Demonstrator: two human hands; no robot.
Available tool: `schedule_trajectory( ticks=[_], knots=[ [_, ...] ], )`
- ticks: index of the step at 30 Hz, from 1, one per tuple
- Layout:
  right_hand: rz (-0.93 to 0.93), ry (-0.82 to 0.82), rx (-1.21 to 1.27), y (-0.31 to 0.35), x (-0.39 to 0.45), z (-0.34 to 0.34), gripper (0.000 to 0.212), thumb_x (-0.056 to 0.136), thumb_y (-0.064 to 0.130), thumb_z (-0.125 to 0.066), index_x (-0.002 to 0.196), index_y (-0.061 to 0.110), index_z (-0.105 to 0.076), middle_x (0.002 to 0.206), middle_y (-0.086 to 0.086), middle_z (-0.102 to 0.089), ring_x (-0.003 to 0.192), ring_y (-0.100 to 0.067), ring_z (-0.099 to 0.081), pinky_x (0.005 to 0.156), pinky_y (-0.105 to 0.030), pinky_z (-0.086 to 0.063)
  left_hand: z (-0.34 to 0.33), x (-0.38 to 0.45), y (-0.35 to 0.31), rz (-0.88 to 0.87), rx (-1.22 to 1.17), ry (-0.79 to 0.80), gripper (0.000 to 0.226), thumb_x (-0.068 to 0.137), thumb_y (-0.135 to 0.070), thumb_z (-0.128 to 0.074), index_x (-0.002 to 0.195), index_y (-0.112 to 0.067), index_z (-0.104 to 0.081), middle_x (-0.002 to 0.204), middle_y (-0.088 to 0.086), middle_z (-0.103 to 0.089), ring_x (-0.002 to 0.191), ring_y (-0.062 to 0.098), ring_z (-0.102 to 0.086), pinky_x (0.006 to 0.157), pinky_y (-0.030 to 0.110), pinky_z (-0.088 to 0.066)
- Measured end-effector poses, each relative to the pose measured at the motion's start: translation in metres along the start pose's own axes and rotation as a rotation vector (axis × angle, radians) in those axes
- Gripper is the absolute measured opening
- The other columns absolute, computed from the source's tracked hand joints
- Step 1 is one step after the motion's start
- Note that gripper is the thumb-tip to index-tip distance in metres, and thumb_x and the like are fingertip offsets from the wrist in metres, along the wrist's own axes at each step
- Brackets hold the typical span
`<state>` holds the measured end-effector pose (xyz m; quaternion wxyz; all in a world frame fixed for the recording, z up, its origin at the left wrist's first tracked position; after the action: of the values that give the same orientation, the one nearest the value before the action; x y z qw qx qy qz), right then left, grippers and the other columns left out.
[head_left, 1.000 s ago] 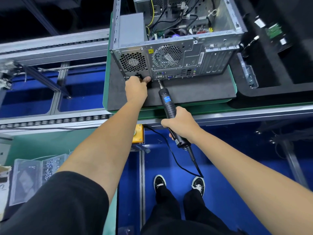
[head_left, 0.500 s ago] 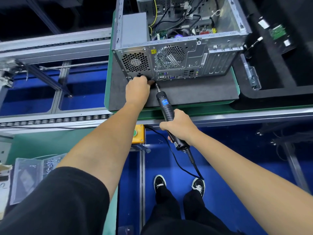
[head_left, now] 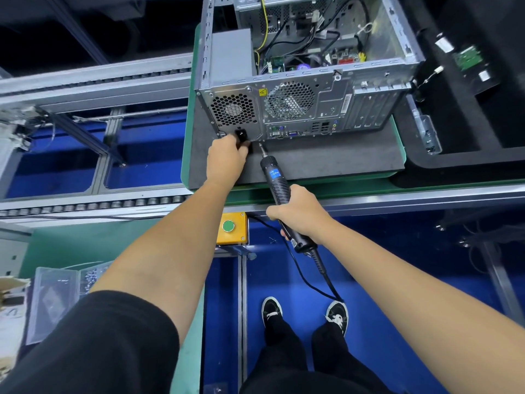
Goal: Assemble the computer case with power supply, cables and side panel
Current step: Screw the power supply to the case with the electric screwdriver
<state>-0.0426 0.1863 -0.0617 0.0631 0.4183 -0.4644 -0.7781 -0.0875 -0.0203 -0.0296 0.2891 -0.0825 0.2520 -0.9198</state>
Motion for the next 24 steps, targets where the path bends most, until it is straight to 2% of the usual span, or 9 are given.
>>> schedule_trajectory(
  ticks=[3,10,14,18,21,24],
  knots=[
    [-0.006,-0.003,0.014,0.003,0.001,-0.005,0.03,0.078,0.011,-0.069,0.094,0.011,-0.043,0.079,-0.01,-0.055,0.047,-0.022,-0.055,0.05,-0.033,-0.052,-0.001,0.0,0.005,0.008,-0.06,0.019,0.03,0.093,-0.033,-0.058,0.097,-0.004,-0.065,0.09,0.017,-0.066,0.086,0.037,-0.059,0.067,0.033,-0.041],
    [-0.004,-0.04,0.023,0.007,0.005,-0.006,0.028,0.079,0.011,-0.068,0.092,0.013,-0.043,0.079,-0.009,-0.055,0.042,-0.017,-0.054,0.046,-0.028,-0.05,-0.001,-0.005,0.004,-0.004,-0.077,-0.013,0.025,0.092,-0.033,-0.059,0.096,-0.009,-0.062,0.091,0.013,-0.069,0.087,0.034,-0.061,0.065,0.03,-0.036],
    [-0.003,-0.049,0.026,0.006,0.004,-0.007,0.029,0.078,0.011,-0.068,0.093,0.013,-0.043,0.079,-0.009,-0.055,0.041,-0.015,-0.054,0.046,-0.028,-0.051,-0.006,-0.011,0.001,0.044,-0.128,-0.004,0.018,0.089,-0.025,-0.055,0.1,-0.014,-0.064,0.095,0.008,-0.068,0.092,0.031,-0.06,0.068,0.029,-0.037],
    [-0.007,-0.061,0.039,0.006,0.005,-0.009,0.028,0.079,0.012,-0.068,0.093,0.014,-0.043,0.078,-0.008,-0.057,0.04,-0.015,-0.055,0.046,-0.029,-0.051,-0.011,-0.015,-0.004,0.084,-0.195,0.015,0.018,0.089,-0.028,-0.056,0.099,-0.022,-0.069,0.08,-0.008,-0.062,0.091,0.022,-0.059,0.069,0.027,-0.038],
    [-0.015,-0.064,0.045,0.007,0.005,-0.01,0.029,0.077,0.012,-0.068,0.093,0.012,-0.044,0.076,-0.009,-0.057,0.043,-0.017,-0.056,0.049,-0.03,-0.051,-0.012,-0.015,-0.005,0.085,-0.22,0.026,0.019,0.089,-0.029,-0.057,0.101,-0.025,-0.072,0.088,-0.006,-0.068,0.093,0.021,-0.06,0.074,0.029,-0.045],
    [-0.021,-0.063,0.048,0.008,0.005,-0.011,0.029,0.077,0.012,-0.068,0.094,0.011,-0.045,0.074,-0.009,-0.057,0.045,-0.019,-0.057,0.05,-0.031,-0.052,-0.012,-0.016,-0.005,0.084,-0.235,0.026,0.02,0.089,-0.029,-0.058,0.102,-0.026,-0.072,0.093,-0.005,-0.07,0.095,0.021,-0.061,0.076,0.029,-0.045]
  ],
)
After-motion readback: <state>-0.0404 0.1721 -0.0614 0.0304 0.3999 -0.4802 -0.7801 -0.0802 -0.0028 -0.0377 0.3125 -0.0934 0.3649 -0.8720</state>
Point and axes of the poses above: each hand's wrist, its own x-axis towards the middle knuckle, its own z-axis out of the back of the hand, y = z × x, the point moved 10 cm from there along x, towards the middle knuckle
